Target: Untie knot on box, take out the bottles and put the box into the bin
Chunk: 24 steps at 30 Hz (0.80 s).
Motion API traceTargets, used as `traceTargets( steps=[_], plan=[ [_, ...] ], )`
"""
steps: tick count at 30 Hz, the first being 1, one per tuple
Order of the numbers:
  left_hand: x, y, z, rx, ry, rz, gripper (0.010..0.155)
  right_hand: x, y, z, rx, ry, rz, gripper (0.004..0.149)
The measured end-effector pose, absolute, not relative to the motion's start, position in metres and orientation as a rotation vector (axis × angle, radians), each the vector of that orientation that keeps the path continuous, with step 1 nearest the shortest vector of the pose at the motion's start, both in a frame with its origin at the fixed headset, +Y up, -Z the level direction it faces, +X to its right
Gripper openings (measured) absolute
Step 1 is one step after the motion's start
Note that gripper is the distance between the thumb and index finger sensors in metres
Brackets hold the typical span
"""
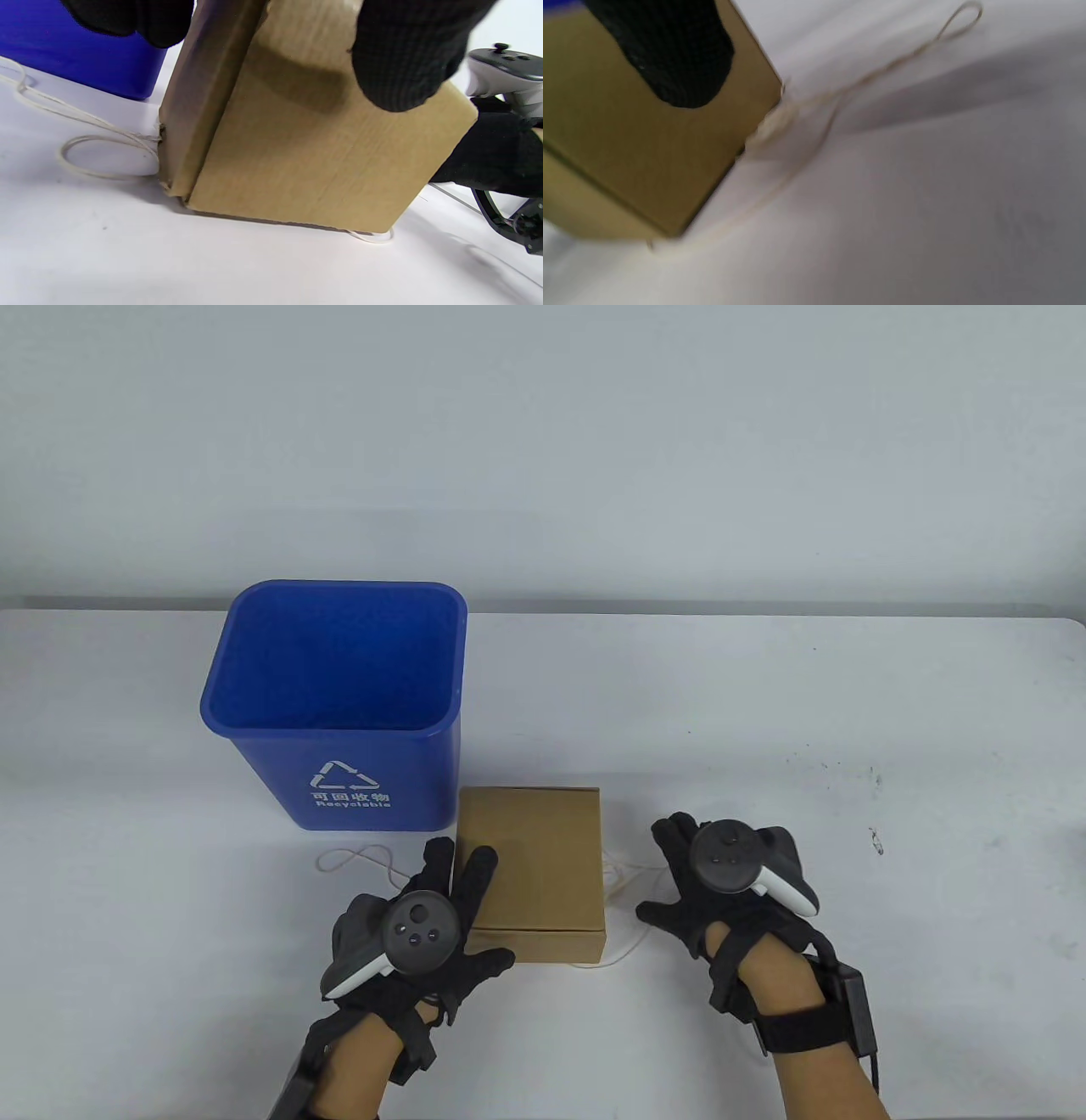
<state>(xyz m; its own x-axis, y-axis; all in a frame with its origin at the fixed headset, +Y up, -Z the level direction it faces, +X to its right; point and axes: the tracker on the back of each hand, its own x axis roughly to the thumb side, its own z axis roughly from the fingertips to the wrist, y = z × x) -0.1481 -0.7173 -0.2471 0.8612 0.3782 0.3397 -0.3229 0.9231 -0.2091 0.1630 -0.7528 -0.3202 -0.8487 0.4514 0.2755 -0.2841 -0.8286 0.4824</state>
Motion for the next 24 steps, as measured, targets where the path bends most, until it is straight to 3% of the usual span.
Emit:
traceTargets(
  steps=[6, 13, 17, 24],
  plan=[
    [-0.143, -0.717, -0.247, -0.129, -0.373, 0.318, 0.106, 0.139, -0.773, -0.320, 0.634, 0.865, 2.640, 0.118],
    [-0.140, -0.722, -0.250, -0.172, -0.310, 0.285, 0.104, 0.127, -0.774, -0.328, 0.641, 0.801, 2.807, 0.118],
    [-0.139, -0.723, -0.250, -0.173, -0.298, 0.285, 0.103, 0.126, -0.771, -0.332, 0.566, 0.733, 2.850, 0.100],
    [-0.140, -0.725, -0.250, -0.166, -0.288, 0.327, 0.103, 0.125, -0.767, -0.333, 0.462, 0.448, 2.820, 0.060]
  ],
)
